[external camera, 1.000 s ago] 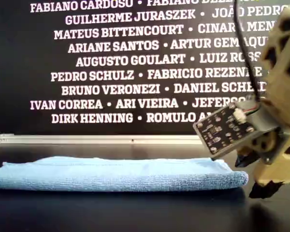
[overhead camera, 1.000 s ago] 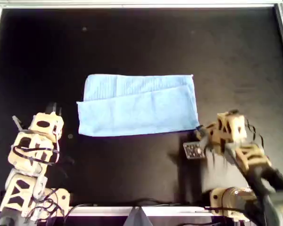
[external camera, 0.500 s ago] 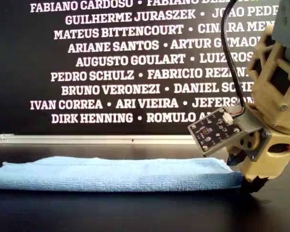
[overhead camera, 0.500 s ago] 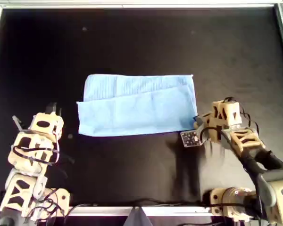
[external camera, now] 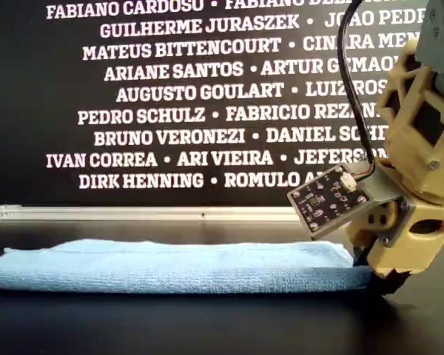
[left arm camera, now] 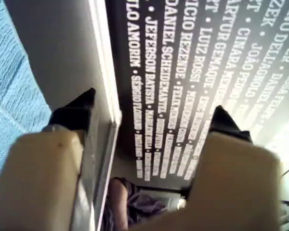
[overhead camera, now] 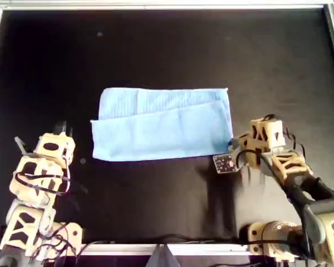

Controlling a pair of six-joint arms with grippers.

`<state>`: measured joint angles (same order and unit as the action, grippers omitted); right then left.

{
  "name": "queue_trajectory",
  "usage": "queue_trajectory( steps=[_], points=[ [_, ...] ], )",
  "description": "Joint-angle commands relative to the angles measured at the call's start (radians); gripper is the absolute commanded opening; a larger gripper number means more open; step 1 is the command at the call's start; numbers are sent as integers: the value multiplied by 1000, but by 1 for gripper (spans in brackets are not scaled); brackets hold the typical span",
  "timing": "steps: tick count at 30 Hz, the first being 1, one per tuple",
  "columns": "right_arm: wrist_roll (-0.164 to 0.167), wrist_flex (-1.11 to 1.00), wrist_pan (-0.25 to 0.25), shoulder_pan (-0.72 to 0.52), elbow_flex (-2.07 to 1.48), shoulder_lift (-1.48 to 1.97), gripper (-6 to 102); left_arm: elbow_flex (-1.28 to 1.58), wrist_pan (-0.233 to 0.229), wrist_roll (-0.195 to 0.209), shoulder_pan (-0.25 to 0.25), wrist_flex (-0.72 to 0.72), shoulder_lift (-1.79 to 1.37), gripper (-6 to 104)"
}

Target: Fold a cloth

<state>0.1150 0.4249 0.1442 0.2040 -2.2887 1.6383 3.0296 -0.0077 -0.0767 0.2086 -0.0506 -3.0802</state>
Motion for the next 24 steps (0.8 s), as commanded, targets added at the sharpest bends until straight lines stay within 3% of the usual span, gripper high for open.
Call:
queue_trajectory(
  steps=[1, 11, 24],
  points=[
    [-3, -12, 9, 2, 48, 29, 28, -9, -2, -5, -23, 17, -20, 82],
    [-2, -25, 9, 0, 48, 17, -2, -9, -2, -5, -25, 17, -20, 82],
    [-2, -25, 8, 0, 97, 137, -2, -9, -2, -8, -25, 14, -20, 82]
  ],
)
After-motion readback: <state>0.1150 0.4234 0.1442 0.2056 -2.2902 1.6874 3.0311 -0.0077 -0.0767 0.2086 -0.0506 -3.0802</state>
